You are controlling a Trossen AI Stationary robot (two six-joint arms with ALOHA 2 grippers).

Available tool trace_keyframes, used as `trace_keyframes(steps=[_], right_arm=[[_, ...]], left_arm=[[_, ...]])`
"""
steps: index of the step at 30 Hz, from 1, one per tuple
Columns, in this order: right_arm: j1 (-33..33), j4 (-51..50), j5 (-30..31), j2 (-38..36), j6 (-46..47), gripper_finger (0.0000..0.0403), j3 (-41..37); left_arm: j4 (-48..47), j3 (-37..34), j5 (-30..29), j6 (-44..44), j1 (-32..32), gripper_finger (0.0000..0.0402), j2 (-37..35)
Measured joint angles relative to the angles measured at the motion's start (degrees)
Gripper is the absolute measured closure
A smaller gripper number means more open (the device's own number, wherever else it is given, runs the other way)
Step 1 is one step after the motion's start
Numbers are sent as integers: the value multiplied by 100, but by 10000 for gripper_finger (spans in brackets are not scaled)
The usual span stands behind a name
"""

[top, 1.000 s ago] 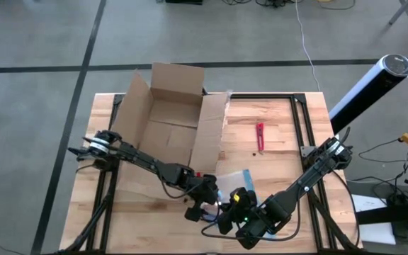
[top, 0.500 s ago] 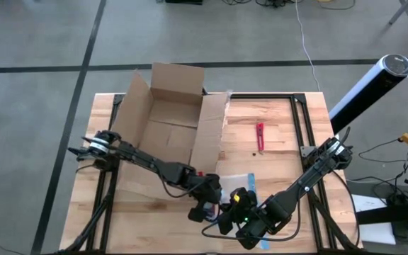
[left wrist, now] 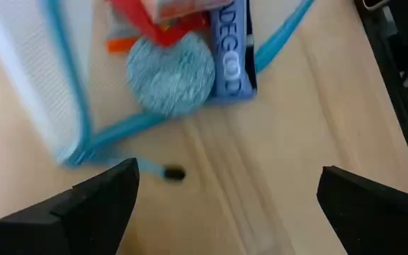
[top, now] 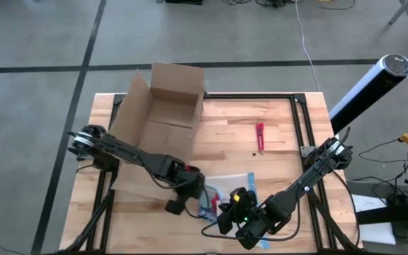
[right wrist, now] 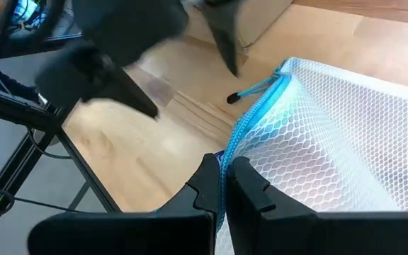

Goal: Unpack boxes
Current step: Put the top brown chocolate bar into the blue transparent zip bag

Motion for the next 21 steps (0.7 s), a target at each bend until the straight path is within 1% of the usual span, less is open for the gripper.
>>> trace_keyframes(steps=[4,8,11,16,19,21], right_arm=[[0,-5,0,0,1,403,0],[1,-1,0,1,0,403,1],[1,-3,-1,0,1,403,1],[0,-5,-2,0,0,403,0],[0,-2,-2,0,1,403,0],[2,-8,-2,0,2,403,1]], left_arm=[[138,-276,-131,-179,5,4,-605],[156,-308,-466,-253,4,3,-1183],[138,-308,-894,-338,4,3,-1650],[27,-308,-1799,-616,25,4,-2476],[-161,-311,-2355,-798,51,7,-2882],[-386,-349,-2567,-970,127,7,-3056]])
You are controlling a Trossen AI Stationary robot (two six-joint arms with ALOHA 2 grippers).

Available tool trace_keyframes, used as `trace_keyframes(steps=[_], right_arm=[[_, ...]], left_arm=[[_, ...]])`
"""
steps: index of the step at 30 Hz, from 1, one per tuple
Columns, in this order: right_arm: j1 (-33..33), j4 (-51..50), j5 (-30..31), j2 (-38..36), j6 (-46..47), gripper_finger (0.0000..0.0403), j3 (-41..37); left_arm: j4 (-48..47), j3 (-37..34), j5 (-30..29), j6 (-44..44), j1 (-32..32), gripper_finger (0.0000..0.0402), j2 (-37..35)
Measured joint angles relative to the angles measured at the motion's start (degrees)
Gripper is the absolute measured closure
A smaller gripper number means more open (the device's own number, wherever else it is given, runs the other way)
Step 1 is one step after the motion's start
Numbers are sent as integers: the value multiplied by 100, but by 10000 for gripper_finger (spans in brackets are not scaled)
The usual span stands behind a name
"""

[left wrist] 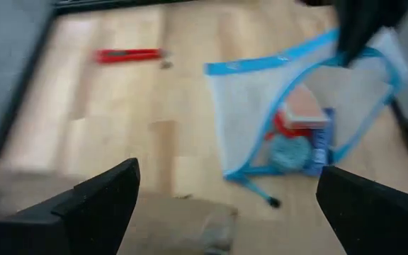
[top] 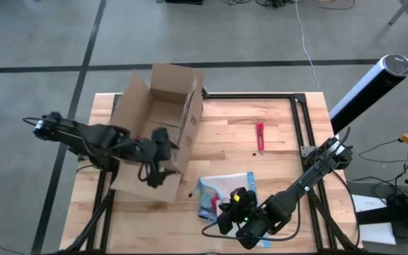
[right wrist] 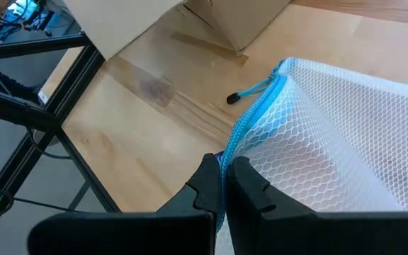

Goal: Unpack boxes
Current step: Put the top brown chocolate bar into the blue transparent zip bag

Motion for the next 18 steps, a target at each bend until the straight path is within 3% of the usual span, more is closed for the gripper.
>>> trace_keyframes(steps=[6,9,18], right_arm=[[0,3,0,0,0,403,0],[-2,3,0,0,-2,403,1],[0,3,0,0,0,403,1]], left_arm=[[-817,-731,-45,-744,414,8,-227],[-1001,-1297,0,-1590,695,8,-345],[-1059,-2407,967,-3927,1096,8,-315]])
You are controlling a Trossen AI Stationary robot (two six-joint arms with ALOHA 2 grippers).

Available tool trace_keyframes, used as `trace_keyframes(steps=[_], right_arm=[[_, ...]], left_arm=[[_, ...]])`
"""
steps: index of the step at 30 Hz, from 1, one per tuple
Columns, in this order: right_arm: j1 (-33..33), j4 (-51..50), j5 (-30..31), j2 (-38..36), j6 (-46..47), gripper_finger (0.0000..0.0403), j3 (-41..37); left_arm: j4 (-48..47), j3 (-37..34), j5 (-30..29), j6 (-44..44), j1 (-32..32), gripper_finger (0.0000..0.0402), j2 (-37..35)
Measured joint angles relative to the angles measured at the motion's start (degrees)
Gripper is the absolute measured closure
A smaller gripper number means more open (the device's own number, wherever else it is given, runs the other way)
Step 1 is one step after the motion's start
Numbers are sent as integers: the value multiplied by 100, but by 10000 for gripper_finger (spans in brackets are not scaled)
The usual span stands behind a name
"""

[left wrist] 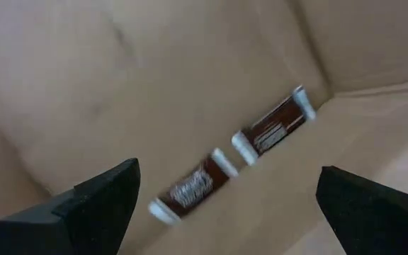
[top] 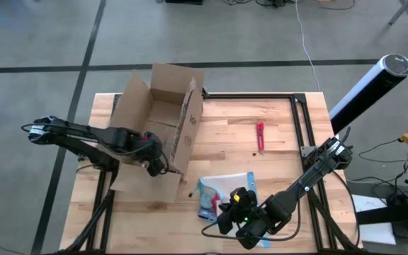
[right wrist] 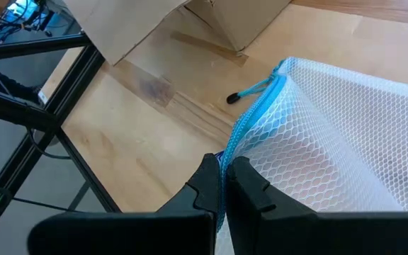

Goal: Unpack boxes
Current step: Put the top brown chocolate bar into the blue transparent zip bag

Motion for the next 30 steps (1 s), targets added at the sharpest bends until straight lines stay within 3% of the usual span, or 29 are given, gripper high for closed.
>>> trace_keyframes(steps=[8,19,27,30], right_arm=[[0,0,0,0,-2,403,0],[-2,2,0,0,-2,403,-1],[-1,-1,0,0,-2,403,-1],[-2,0,0,0,-2,403,-1]], left_arm=[[116,-537,1035,-273,-5,8,171],[1038,-1486,1863,-576,-6,8,208],[1652,-1869,1903,-714,-6,12,203],[1684,-1867,1674,-706,-2,37,203]])
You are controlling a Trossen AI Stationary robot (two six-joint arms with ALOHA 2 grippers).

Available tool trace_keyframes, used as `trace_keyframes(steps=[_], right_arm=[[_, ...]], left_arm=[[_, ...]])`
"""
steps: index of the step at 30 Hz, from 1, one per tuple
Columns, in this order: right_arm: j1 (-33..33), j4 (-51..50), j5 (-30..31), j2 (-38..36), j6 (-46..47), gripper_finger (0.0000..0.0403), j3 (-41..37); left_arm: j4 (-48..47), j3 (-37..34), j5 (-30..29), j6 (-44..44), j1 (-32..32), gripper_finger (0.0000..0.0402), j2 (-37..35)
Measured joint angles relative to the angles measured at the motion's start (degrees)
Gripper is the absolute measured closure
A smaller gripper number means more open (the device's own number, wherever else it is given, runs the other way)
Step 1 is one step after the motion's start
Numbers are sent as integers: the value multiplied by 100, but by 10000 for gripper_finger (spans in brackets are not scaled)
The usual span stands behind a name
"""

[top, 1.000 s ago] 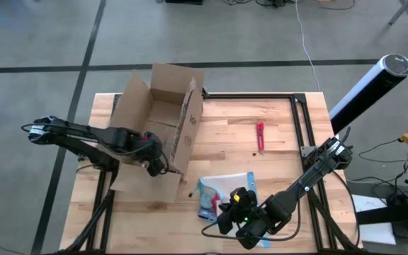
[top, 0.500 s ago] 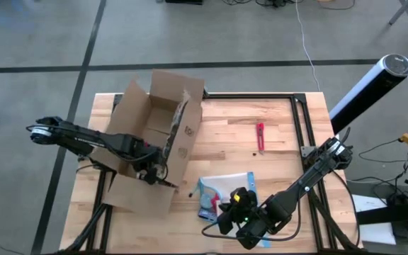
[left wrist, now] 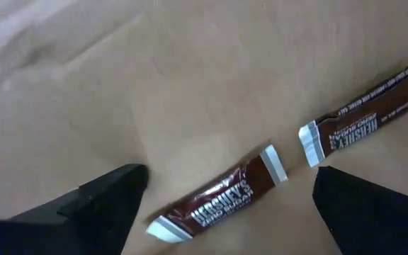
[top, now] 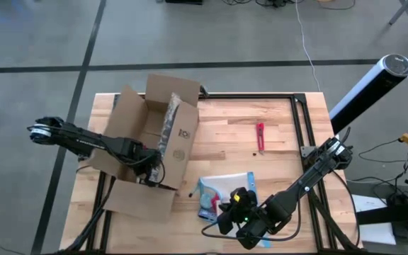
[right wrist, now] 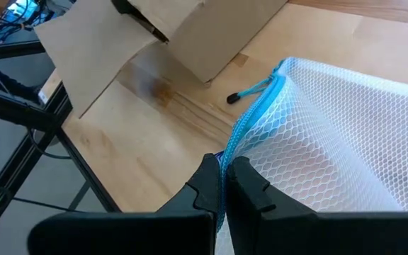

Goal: Unpack boxes
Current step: Put the top brown chocolate bar into the blue transparent zip bag

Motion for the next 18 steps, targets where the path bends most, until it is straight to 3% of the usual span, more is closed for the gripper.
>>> trace_keyframes(steps=[4,13,15,18], right_arm=[[2,2,0,0,0,403,0],[0,-1,-2,0,0,403,0],[0,0,2,2,0,403,0],[0,2,-2,0,0,403,2]], left_arm=[[27,4,-398,69,14,115,-4],[-120,-23,-1765,530,94,368,21],[-189,-28,-1886,732,176,391,31],[-292,-28,-2047,912,348,388,26]])
